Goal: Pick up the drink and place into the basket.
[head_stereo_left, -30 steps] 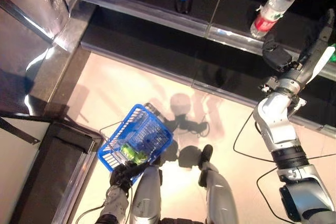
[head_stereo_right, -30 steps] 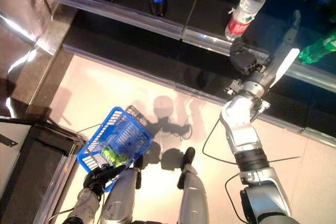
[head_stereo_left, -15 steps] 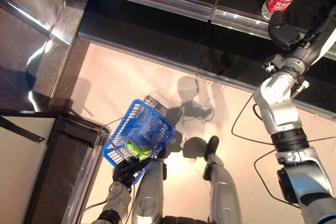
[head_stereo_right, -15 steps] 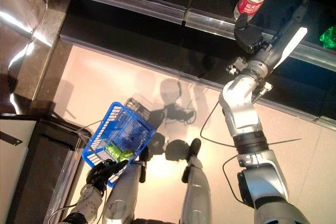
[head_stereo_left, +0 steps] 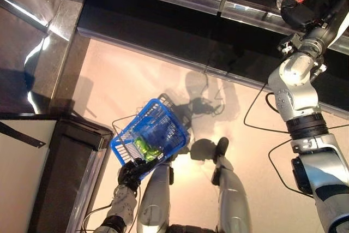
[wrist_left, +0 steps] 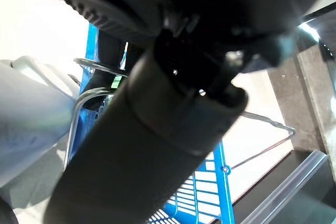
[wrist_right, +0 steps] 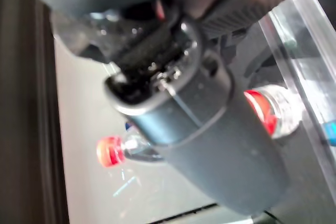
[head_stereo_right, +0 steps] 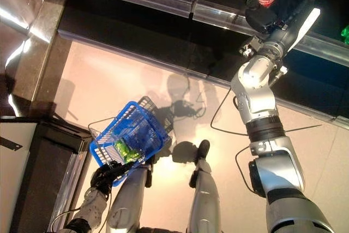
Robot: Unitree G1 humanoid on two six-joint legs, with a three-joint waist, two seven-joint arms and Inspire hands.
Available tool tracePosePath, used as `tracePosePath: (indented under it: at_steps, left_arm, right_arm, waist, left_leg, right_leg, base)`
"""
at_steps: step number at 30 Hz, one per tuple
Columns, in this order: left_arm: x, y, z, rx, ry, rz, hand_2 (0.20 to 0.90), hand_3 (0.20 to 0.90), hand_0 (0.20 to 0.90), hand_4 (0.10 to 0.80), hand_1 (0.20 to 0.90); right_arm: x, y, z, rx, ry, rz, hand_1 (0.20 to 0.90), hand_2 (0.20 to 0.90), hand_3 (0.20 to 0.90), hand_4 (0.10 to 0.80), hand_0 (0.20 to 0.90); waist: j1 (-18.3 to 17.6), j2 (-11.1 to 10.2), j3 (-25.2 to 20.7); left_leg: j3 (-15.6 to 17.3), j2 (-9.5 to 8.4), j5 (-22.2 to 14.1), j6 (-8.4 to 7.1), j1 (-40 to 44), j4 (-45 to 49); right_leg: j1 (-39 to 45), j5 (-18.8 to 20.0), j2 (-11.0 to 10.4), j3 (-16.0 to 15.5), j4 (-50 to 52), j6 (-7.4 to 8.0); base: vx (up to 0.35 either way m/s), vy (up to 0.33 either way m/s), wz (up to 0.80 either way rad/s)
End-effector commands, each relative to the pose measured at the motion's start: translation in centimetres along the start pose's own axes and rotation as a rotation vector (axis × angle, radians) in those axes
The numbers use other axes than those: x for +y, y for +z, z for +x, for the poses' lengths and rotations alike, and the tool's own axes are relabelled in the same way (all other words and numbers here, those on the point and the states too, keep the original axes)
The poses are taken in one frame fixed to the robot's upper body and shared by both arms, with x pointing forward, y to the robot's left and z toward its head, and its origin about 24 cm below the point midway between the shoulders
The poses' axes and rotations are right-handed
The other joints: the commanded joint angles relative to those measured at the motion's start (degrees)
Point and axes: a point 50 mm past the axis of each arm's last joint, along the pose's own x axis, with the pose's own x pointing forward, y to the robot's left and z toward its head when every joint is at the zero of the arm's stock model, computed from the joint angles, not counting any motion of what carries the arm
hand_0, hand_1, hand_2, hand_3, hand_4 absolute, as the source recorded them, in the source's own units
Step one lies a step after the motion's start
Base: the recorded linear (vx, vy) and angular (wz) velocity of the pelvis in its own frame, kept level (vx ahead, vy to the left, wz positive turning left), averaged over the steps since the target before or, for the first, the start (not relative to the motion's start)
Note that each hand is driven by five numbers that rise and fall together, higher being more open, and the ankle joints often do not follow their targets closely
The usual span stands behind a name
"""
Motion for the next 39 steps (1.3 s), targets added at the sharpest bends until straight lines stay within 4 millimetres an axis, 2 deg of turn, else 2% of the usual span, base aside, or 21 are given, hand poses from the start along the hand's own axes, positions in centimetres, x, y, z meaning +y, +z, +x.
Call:
tracePosePath:
  at_steps: [1,7,16,23,34,35,36,37,38,39]
  left_arm:
    - [2.2,0.1,-0.9,-0.042,0.014,0.038,0.300,0.200,0.300,0.100,0.300]
    - [2.2,0.4,-0.9,-0.057,0.007,0.043,0.300,0.200,0.300,0.100,0.300]
    - [2.4,1.2,-1.0,-0.090,0.021,0.035,0.300,0.200,0.300,0.100,0.300]
    - [2.7,1.9,-1.0,-0.108,0.004,0.033,0.300,0.200,0.300,0.100,0.300]
    - [3.7,2.9,-1.3,-0.140,0.009,0.024,0.300,0.200,0.300,0.100,0.300]
    - [3.8,2.9,-1.4,-0.141,0.009,0.022,0.300,0.200,0.300,0.100,0.300]
    - [3.8,2.9,-1.4,-0.141,0.009,0.022,0.300,0.200,0.300,0.100,0.300]
    - [3.9,2.8,-1.5,-0.141,0.009,0.023,0.300,0.200,0.300,0.100,0.300]
    - [4.1,2.8,-1.6,-0.139,0.010,0.024,0.300,0.200,0.300,0.100,0.300]
    - [4.2,2.8,-1.6,-0.140,0.010,0.023,0.300,0.200,0.300,0.100,0.300]
  right_arm:
    - [1.0,8.7,2.4,-0.296,0.072,0.078,0.900,0.900,0.900,0.800,0.900]
    - [1.3,9.3,2.7,-0.286,0.071,0.105,0.900,0.900,0.900,0.800,0.900]
    - [0.8,11.2,3.9,-0.292,-0.040,0.128,0.900,0.900,0.900,0.800,0.900]
    - [1.0,12.4,4.8,-0.269,-0.019,0.145,0.900,0.900,0.900,0.800,0.900]
    - [1.4,15.7,6.0,-0.281,0.019,0.146,0.900,0.900,0.900,0.800,0.900]
    - [1.5,16.2,6.1,-0.289,0.012,0.130,0.811,0.811,0.796,0.696,0.811]
    - [1.6,16.4,6.1,-0.289,0.012,0.130,0.754,0.754,0.730,0.630,0.754]
    - [1.7,16.7,6.0,-0.286,0.014,0.143,0.594,0.594,0.543,0.443,0.594]
    - [1.8,17.3,6.0,-0.279,0.013,0.171,0.300,0.300,0.200,0.100,0.300]
    - [1.8,17.3,6.0,-0.279,0.013,0.175,0.300,0.300,0.200,0.100,0.300]
  waist:
    - [1.06,0.63,-0.98]
    - [1.48,0.60,-0.98]
    - [1.70,0.09,-0.98]
    - [1.95,-0.52,-0.98]
    - [2.88,-0.85,-0.98]
    - [3.01,-0.90,-0.98]
    - [3.04,-0.94,-0.98]
    - [3.10,-1.02,-0.98]
    - [3.23,-1.19,-0.98]
    - [3.22,-1.24,-0.98]
  left_leg:
    - [-4.83,-2.18,5.79,2.22,-6.28,0.30]
    - [-5.51,-2.60,5.93,2.72,-10.15,0.97]
    - [-6.07,-2.74,6.90,2.79,-15.09,0.84]
    - [-6.30,-2.63,7.45,2.87,-16.94,0.56]
    - [-7.24,-3.44,8.12,2.99,-19.26,0.33]
    - [-7.43,-3.55,8.14,2.98,-19.53,0.38]
    - [-7.48,-3.57,8.11,2.99,-19.58,0.43]
    - [-7.52,-3.60,8.05,3.01,-19.66,0.50]
    - [-7.45,-3.62,8.09,3.02,-19.75,0.38]
    - [-7.43,-3.60,8.11,3.01,-19.81,0.36]
  right_leg:
    - [0.37,-8.29,-1.37,-1.34,6.95,0.88]
    - [-3.75,-7.93,-1.09,-0.93,7.84,1.14]
    - [-8.67,-7.21,-0.40,-0.86,8.10,1.37]
    - [-10.70,-6.83,-0.04,-0.90,8.17,1.26]
    - [-13.23,-6.62,-0.18,-1.77,8.86,1.25]
    - [-13.46,-6.60,-0.22,-1.86,8.91,1.22]
    - [-13.49,-6.61,-0.23,-1.86,8.92,1.22]
    - [-13.54,-6.61,-0.24,-1.90,8.89,1.21]
    - [-13.63,-6.59,-0.26,-2.05,8.85,1.21]
    - [-13.70,-6.59,-0.26,-2.05,8.87,1.23]
  base:
    - [0.041,-0.005,0.02]
    - [0.019,-0.004,0.03]
    - [0.000,0.000,0.00]
    - [-0.002,-0.001,0.01]
    - [-0.007,-0.004,0.00]
    - [0.000,0.000,0.00]
    - [0.000,0.000,0.00]
    - [0.000,0.000,0.00]
    - [0.000,0.000,0.00]
    - [0.000,0.000,0.00]
